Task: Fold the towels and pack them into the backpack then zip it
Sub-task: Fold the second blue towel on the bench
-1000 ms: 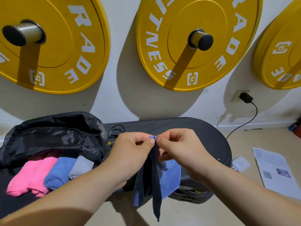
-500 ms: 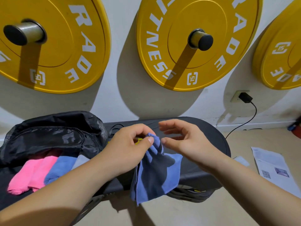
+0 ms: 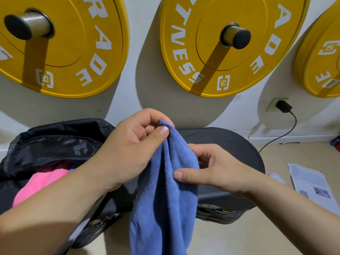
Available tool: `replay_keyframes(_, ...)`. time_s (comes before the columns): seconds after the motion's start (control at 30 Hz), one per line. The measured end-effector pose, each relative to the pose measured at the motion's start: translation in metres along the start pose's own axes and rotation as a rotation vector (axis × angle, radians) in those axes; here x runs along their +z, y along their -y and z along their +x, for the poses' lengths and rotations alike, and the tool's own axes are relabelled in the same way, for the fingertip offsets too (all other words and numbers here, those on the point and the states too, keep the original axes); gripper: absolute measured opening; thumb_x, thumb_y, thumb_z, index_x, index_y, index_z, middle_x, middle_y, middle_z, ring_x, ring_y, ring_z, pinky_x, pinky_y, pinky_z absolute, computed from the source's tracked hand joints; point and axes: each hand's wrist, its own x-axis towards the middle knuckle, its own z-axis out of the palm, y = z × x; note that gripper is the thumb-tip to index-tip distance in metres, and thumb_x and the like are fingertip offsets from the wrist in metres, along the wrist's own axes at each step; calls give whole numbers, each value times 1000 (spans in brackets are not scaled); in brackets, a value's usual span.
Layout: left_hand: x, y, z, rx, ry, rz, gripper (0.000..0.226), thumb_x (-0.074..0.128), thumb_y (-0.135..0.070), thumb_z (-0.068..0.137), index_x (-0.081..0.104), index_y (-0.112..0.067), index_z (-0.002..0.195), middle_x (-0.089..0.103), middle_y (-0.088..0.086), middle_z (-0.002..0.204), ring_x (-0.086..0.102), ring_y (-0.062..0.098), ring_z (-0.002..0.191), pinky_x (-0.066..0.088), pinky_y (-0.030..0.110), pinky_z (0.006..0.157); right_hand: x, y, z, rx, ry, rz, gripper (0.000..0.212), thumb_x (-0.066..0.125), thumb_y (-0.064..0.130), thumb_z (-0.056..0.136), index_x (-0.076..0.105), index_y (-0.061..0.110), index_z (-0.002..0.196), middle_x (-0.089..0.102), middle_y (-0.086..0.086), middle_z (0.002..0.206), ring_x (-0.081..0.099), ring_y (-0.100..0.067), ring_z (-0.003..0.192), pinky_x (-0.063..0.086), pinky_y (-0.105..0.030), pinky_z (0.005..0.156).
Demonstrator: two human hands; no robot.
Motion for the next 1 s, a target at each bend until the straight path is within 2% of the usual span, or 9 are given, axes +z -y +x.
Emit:
replay_keyframes(0.13, -7, 11, 5, -5, -115, 59, 14, 57, -10, 101, 68, -18, 95, 68, -4, 69, 57, 9, 64, 45, 16, 58, -17, -16, 3, 115, -30, -73, 64, 88, 36, 73, 59, -13, 102, 68, -31, 102, 68, -29, 94, 53, -59, 88)
replay_keyframes(0.23, -16, 15, 8, -14, -202, 88, 19, 53, -7, 103, 67, -18, 95, 67, -4, 67, 54, 11, 61, 43, 18, 54, -33, -29, -3, 210, -44, -274, 60, 88, 49, 69, 60, -2, 84, 60, -13, 73, 56, -15, 72, 42, -38, 69)
replay_keyframes(0.37, -29, 22, 9, -47, -251, 133, 25, 53, -10, 103, 68, -26, 90, 67, -3, 65, 54, 15, 61, 44, 26, 54, -50, -38, -14, 234, -180, -347, 57, 90, 42, 71, 46, 7, 65, 44, 0, 58, 41, -14, 57, 31, -32, 58)
replay_keyframes(0.5, -36, 30, 8, -83, -283, 225, 18, 55, -15, 103, 67, -25, 94, 70, 14, 76, 54, 19, 69, 41, 32, 67, -64, -30, -24, 250, -298, -312, 54, 93, 36, 67, 51, 2, 69, 49, -1, 59, 44, -13, 57, 34, -27, 53)
replay_keyframes(0.63, -38, 27, 10, -128, -385, 141, 12, 55, -17, 104, 66, -17, 100, 75, 16, 88, 59, 21, 77, 44, 37, 75, -82, -22, -34, 250, -312, -83, 31, 85, 28, 74, 61, 10, 65, 52, -4, 63, 48, -14, 60, 39, -19, 53)
replay_keyframes(0.73, -41, 32, 11, -172, -389, 181, 12, 55, -20, 104, 66, -14, 102, 74, 19, 94, 60, 23, 78, 44, 38, 77, -91, -32, -34, 269, -342, 123, 20, 75, 26, 85, 69, 6, 86, 60, -5, 76, 54, -14, 70, 44, -23, 62)
replay_keyframes(0.87, -48, 49, 18, -198, -389, 358, 13, 56, -22, 102, 66, -15, 97, 74, 20, 87, 57, 21, 72, 44, 34, 72, -93, -50, -21, 333, -514, 171, 18, 71, 21, 93, 74, 4, 97, 62, -1, 81, 51, -12, 68, 37, -28, 61)
replay_keyframes(0.93, -49, 49, 26, -158, -433, 445, 12, 58, -19, 101, 68, -15, 97, 73, 17, 85, 58, 19, 69, 46, 27, 69, -91, -48, -9, 268, -684, 245, 12, 68, 14, 95, 72, 11, 84, 63, 0, 74, 53, -14, 65, 45, -28, 57)
replay_keyframes(1.0, -51, 41, 36, -82, -525, 537, 10, 61, -18, 99, 71, -18, 100, 72, 4, 87, 61, 15, 71, 43, 8, 65, -89, -37, 6, 95, -814, 344, 14, 64, 9, 98, 68, 11, 85, 66, -1, 75, 61, -17, 75, 58, -30, 62)
